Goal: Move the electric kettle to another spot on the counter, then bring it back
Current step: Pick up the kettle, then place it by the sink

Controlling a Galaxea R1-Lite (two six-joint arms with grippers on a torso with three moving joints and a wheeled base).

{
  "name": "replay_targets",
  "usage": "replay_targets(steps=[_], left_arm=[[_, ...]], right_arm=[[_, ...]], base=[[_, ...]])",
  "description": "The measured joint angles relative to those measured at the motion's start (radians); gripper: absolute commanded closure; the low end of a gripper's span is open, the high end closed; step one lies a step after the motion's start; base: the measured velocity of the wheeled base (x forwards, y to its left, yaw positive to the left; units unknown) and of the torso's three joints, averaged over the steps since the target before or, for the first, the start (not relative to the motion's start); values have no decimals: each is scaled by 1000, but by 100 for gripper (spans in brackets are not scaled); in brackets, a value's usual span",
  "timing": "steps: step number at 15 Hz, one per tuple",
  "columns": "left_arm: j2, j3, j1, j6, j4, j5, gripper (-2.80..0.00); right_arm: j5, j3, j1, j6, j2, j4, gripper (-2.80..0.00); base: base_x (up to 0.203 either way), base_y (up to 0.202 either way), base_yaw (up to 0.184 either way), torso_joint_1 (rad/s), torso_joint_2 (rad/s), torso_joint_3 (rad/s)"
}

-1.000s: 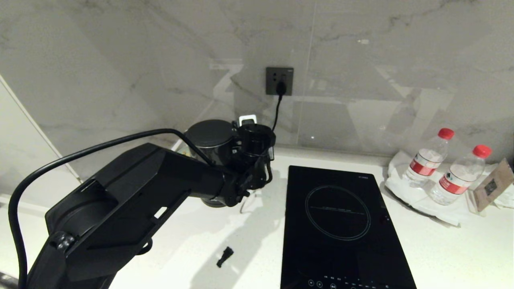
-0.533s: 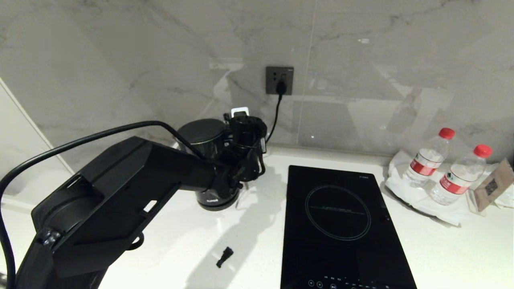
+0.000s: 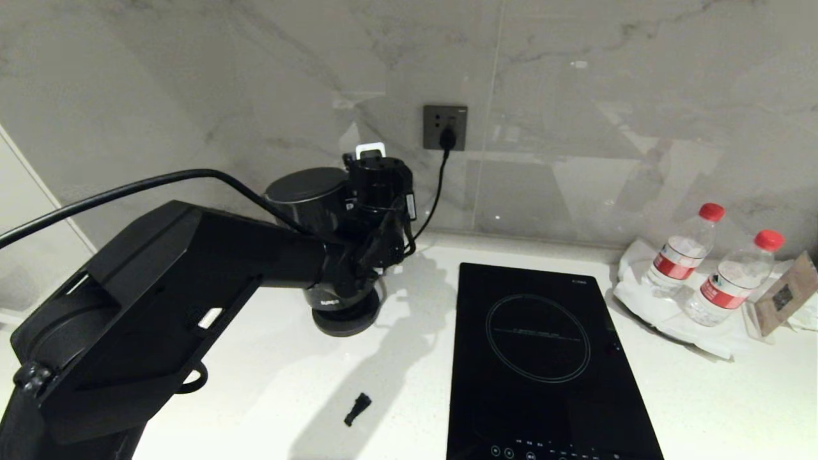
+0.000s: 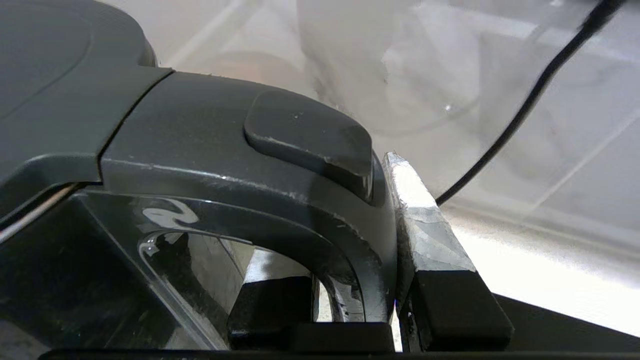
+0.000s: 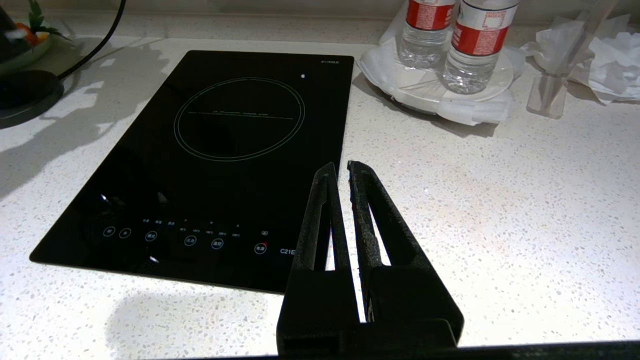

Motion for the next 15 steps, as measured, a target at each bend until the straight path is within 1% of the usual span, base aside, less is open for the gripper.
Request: replay_targets(steps=[2, 4, 9, 12, 15], left_arm=[[-58, 62, -13, 3, 2, -3, 0], [-129, 156, -25, 4, 2, -5, 0], [-352, 457, -88, 3, 9, -10, 0], [-475, 610, -137, 1, 8, -7, 0], [-581, 752, -168, -7, 6, -5, 0]], right_arm=[[0, 0, 0, 0, 0, 0, 0], [0, 0, 0, 0, 0, 0, 0], [0, 0, 0, 0, 0, 0, 0], [0, 0, 0, 0, 0, 0, 0], [0, 0, 0, 0, 0, 0, 0]], base=[[0, 0, 0, 0, 0, 0], [0, 0, 0, 0, 0, 0], [0, 0, 0, 0, 0, 0], [0, 0, 0, 0, 0, 0], [0, 0, 0, 0, 0, 0]])
